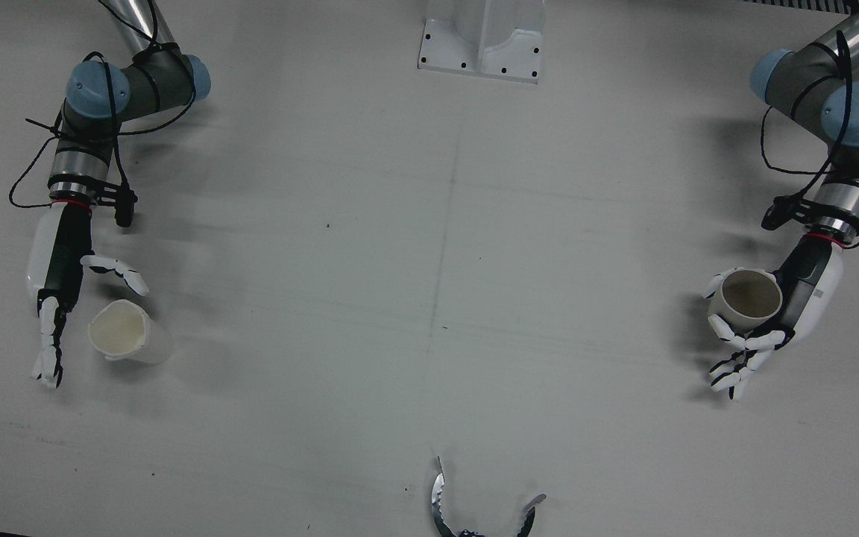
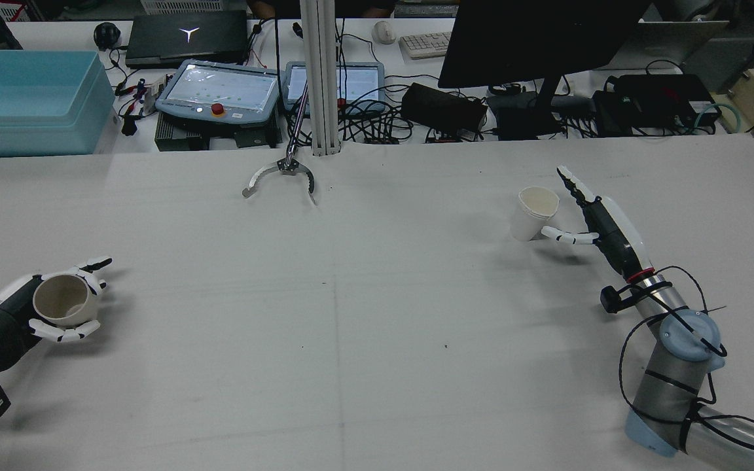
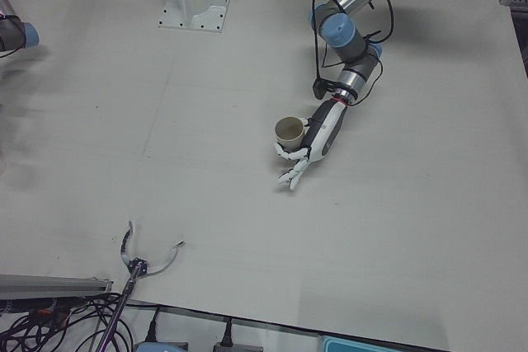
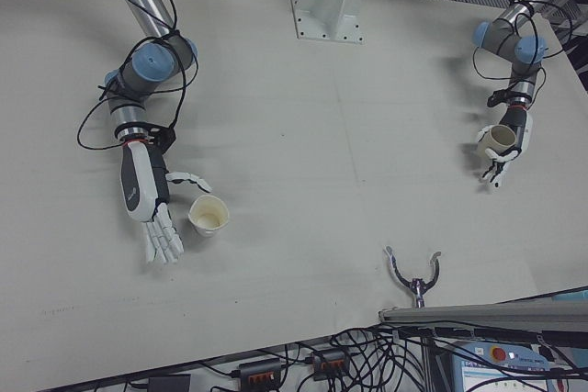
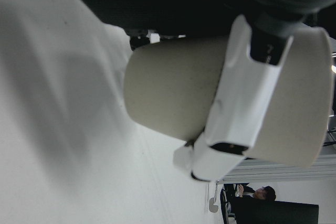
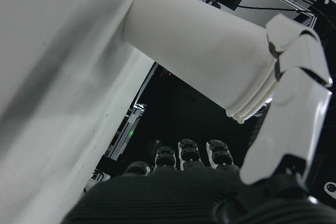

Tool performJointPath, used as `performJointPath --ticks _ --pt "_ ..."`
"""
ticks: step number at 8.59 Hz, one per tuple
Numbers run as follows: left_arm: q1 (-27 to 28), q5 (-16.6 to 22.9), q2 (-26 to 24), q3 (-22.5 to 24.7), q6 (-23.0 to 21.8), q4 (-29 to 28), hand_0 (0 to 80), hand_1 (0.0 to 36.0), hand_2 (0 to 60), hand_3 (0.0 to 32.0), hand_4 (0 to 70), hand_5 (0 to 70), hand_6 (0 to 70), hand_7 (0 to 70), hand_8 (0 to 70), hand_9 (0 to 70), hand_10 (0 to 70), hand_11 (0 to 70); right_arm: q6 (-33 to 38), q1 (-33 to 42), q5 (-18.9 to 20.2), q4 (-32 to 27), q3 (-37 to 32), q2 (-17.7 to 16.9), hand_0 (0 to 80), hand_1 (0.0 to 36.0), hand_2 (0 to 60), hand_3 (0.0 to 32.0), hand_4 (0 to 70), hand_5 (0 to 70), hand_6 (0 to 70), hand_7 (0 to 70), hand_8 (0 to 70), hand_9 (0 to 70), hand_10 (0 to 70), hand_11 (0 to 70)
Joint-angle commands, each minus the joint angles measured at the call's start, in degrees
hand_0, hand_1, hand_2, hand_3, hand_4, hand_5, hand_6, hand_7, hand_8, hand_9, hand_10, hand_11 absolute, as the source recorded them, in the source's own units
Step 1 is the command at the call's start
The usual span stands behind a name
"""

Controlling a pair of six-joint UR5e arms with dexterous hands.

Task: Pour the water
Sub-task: 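Reach the right hand toward the white paper cup, then close the right hand around the white paper cup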

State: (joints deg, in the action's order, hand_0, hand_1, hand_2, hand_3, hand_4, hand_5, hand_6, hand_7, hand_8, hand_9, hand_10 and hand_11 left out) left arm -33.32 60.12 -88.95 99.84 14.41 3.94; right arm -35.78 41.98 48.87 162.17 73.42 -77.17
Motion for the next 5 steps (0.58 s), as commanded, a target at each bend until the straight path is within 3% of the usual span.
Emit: performJointPath --ticks 1,5 --pt "0.2 0.0 -0.1 0.0 0.0 0.5 80.0 36.0 60.0 0.0 70.0 70.0 11.4 14.8 4.8 1.7 9.2 16.7 0.2 0.0 0.0 0.0 -1.3 1.5 47.7 18.0 24.5 0.6 0.0 7.8 12.2 6.1 7.3 5.6 0.0 0.0" --pt "0.1 0.0 0.0 -0.1 0.0 0.5 80.0 36.0 60.0 0.0 70.0 70.0 10.9 14.0 4.7 1.7 9.2 16.9 0.2 0.0 0.1 0.0 -4.5 4.9 47.6 17.6 25.3 1.2 0.0 8.3 14.7 8.5 8.9 7.6 0.0 0.0"
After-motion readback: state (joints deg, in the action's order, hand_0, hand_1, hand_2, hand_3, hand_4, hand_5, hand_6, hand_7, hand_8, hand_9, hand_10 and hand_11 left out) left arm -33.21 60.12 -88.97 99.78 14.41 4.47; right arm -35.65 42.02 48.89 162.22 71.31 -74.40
